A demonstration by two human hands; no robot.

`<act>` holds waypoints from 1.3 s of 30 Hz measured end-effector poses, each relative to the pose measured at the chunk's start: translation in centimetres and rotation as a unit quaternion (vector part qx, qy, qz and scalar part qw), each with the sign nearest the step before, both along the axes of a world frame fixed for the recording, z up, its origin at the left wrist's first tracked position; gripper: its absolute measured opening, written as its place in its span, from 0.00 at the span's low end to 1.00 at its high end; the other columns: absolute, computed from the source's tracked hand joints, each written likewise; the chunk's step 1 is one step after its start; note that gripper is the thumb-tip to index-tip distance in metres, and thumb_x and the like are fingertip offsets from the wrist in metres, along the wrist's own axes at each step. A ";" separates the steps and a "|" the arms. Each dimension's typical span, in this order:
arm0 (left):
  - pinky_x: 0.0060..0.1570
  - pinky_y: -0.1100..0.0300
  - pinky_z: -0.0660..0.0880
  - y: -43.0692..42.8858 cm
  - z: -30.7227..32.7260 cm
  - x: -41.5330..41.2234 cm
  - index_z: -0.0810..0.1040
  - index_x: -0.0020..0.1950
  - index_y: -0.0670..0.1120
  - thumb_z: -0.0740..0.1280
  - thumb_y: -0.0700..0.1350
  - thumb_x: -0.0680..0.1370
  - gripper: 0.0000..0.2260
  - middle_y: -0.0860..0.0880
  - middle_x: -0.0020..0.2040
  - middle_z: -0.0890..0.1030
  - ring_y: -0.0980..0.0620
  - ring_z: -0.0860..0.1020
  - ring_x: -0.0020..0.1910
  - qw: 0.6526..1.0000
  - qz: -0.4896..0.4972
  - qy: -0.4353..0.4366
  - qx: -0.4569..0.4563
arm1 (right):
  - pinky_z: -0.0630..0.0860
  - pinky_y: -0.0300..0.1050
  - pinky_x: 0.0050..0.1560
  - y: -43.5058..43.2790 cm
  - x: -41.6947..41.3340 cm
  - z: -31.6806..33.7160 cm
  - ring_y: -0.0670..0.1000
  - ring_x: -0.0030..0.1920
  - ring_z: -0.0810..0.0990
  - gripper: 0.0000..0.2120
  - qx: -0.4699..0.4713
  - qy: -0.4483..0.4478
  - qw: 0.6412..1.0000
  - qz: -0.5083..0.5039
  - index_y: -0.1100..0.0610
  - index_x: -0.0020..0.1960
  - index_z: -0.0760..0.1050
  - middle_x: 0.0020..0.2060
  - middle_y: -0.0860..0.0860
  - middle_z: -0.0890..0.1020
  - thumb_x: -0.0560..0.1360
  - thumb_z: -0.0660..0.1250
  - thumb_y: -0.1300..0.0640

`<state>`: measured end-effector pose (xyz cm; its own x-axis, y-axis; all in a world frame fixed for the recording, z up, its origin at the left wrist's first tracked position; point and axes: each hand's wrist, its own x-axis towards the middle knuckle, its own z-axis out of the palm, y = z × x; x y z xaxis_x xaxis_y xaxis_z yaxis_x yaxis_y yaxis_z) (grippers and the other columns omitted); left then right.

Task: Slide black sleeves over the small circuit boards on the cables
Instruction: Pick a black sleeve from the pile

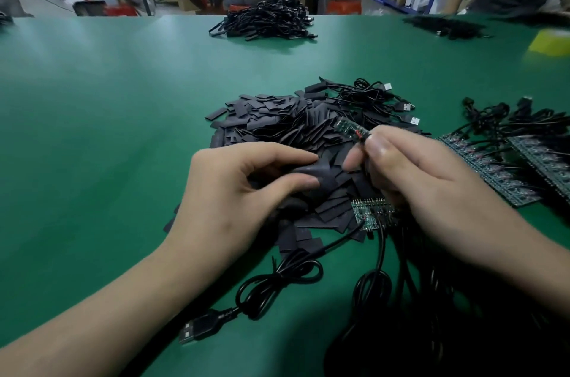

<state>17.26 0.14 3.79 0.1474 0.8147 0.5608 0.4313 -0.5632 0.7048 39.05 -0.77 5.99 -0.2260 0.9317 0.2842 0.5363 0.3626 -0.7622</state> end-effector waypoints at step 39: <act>0.46 0.69 0.77 0.8 0.7 -0.9 0.86 0.50 0.55 0.77 0.50 0.70 0.09 0.58 0.44 0.86 0.60 0.84 0.42 0.997 -0.073 0.018 -0.032 | 0.60 0.31 0.25 0.3 0.7 0.2 0.46 0.25 0.59 0.20 -0.253 0.130 0.941 0.181 0.53 0.29 0.70 0.25 0.47 0.63 0.78 0.60 0.49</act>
<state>16.38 0.90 4.46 0.2867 0.8173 0.4999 0.3741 -0.5759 0.7269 39.71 -0.51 6.20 -0.5380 0.8386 -0.0856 0.2182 0.0405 -0.9751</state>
